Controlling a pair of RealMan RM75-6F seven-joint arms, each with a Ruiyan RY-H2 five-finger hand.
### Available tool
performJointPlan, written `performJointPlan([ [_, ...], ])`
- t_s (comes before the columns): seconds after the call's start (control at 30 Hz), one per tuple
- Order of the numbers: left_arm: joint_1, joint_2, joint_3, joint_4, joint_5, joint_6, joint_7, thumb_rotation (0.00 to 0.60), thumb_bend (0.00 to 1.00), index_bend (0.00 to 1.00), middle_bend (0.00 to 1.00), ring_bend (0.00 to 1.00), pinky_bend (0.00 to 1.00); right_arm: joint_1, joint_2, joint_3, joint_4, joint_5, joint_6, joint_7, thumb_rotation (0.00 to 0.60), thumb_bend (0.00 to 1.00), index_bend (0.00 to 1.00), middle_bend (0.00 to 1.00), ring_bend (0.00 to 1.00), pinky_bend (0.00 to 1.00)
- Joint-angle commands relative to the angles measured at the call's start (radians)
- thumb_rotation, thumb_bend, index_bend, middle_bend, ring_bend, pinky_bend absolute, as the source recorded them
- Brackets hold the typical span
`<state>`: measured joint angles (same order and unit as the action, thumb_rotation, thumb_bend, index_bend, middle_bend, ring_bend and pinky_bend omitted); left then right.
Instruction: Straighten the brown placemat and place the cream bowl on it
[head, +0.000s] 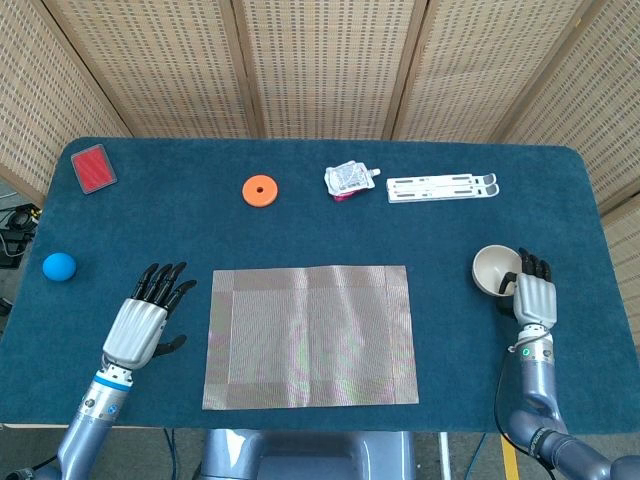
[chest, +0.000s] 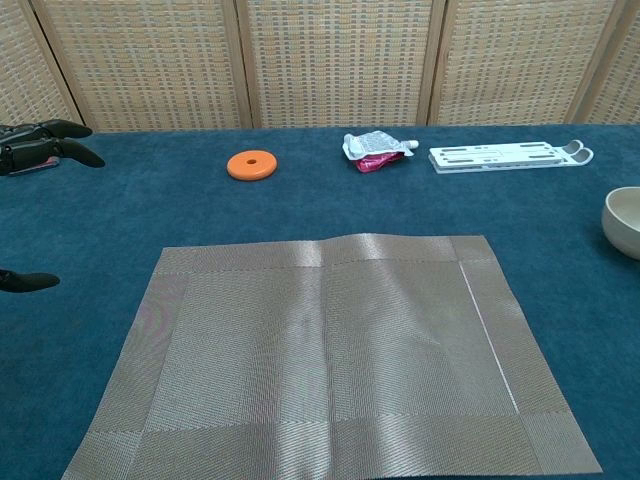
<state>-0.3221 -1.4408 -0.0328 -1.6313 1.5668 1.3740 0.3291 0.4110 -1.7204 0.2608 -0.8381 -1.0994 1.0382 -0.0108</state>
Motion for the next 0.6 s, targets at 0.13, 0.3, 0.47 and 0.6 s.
performJointPlan([
  [0.13, 0.001, 0.005, 0.000, -0.004, 0.006, 0.004, -0.010, 0.600, 0.13, 0.16, 0.00, 0.00, 0.00, -0.004, -0.004, -0.004, -0.023, -0.025, 0.037, -0.004, 0.600, 0.52, 0.76, 0.14, 0.00, 0.00],
  [0.3, 0.005, 0.013, -0.001, -0.011, 0.014, 0.015, -0.016, 0.600, 0.13, 0.16, 0.00, 0.00, 0.00, -0.017, 0.021, -0.016, -0.126, -0.070, 0.108, -0.028, 0.600, 0.52, 0.76, 0.15, 0.00, 0.00],
  [0.47, 0.008, 0.021, -0.003, -0.018, 0.020, 0.024, -0.023, 0.600, 0.13, 0.16, 0.00, 0.00, 0.00, -0.033, 0.057, -0.044, -0.280, -0.133, 0.185, -0.081, 0.600, 0.52, 0.76, 0.15, 0.00, 0.00],
  [0.6, 0.010, 0.026, -0.005, -0.019, 0.018, 0.026, -0.030, 0.600, 0.13, 0.16, 0.00, 0.00, 0.00, -0.042, 0.080, -0.081, -0.412, -0.194, 0.238, -0.149, 0.600, 0.52, 0.76, 0.15, 0.00, 0.00],
])
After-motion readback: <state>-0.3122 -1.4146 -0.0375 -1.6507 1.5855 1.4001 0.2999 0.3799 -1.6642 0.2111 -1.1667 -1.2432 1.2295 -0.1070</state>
